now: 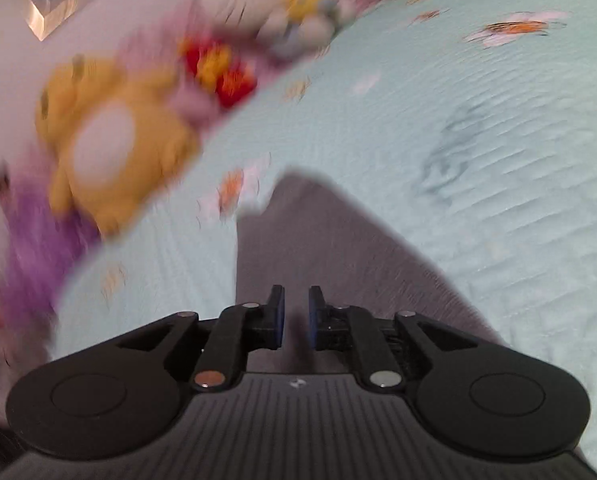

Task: Fold clothes
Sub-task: 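Open both tools to release the folded sweatshirt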

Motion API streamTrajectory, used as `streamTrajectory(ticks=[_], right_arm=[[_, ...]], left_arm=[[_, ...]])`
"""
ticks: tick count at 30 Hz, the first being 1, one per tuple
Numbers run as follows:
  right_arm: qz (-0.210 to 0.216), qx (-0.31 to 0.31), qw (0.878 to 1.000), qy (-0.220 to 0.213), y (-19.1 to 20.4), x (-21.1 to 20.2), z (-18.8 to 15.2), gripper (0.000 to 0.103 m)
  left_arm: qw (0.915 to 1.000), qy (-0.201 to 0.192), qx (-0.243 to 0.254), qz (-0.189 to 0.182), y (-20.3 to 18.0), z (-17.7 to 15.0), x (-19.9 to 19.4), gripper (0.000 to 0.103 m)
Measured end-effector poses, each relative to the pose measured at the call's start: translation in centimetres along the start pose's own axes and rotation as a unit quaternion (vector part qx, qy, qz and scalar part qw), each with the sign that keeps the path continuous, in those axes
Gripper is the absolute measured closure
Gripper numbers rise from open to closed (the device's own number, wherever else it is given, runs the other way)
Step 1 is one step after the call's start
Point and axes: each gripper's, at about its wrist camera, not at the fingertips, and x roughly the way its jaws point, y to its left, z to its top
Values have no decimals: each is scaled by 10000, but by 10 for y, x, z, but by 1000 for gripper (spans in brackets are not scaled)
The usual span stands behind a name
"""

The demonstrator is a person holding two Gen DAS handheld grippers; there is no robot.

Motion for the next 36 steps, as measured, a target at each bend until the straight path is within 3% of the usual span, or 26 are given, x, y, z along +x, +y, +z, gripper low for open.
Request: streamTrajectory(ticks=[1, 4, 10, 12, 14, 16, 17, 21, 24, 27, 29, 30, 32, 33, 36], right_arm=[[-115, 147, 9998, -81, -6, 6, 4, 103], [-392, 416, 9980, -282, -12, 17, 14, 103], [-795, 570, 9934, -593, -4, 20, 27, 85], [-928, 621, 9913, -696, -2, 21, 31, 103], [-1062, 671, 9889, -799, 1, 22, 35, 103], [-1195, 722, 9861, -902, 4, 23, 40, 87], [-1151, 765, 9859, -941, 4, 16, 38, 87], [-387, 936, 9892, -1062, 3, -77, -14, 80], [-131, 1259, 9865, -1035, -1, -138, -64, 80], [-203, 1767, 9761, -1246, -17, -147, -97, 77], [-77, 2060, 9683, -1409, -24, -156, -114, 77], [-16, 2090, 9676, -1417, -23, -158, -123, 77], [-409, 2008, 9725, -1102, -22, -150, -132, 78], [-583, 1991, 9733, -987, -21, -149, -135, 87], [-696, 2013, 9709, -1096, -16, -166, -144, 82]], left_arm=[[9999, -121, -45, 55, 2, 1, -3, 71], [9985, -458, -216, 220, 8, 5, -13, 68], [9974, -610, -208, 333, 8, 5, -17, 68], [9974, -611, -198, 317, 9, 7, -16, 67], [9974, -628, -211, 298, 11, 8, -15, 67], [9973, -631, -208, 298, 11, 9, -14, 67], [9974, -631, -195, 303, 11, 9, -14, 67], [9972, -651, -14, 361, 4, 9, -15, 67], [9963, -756, 325, 257, -8, 6, -19, 66], [9928, -836, 820, -239, -25, 0, -21, 61], [9891, -600, 1215, -578, -36, -3, -12, 49], [9875, -353, 1367, -694, -39, -4, -4, 49], [9902, 28, 1259, -596, -32, -3, 10, 49], [9917, 188, 1160, -513, -28, -2, 15, 54], [9946, 400, 824, -493, -16, 2, 24, 56]])
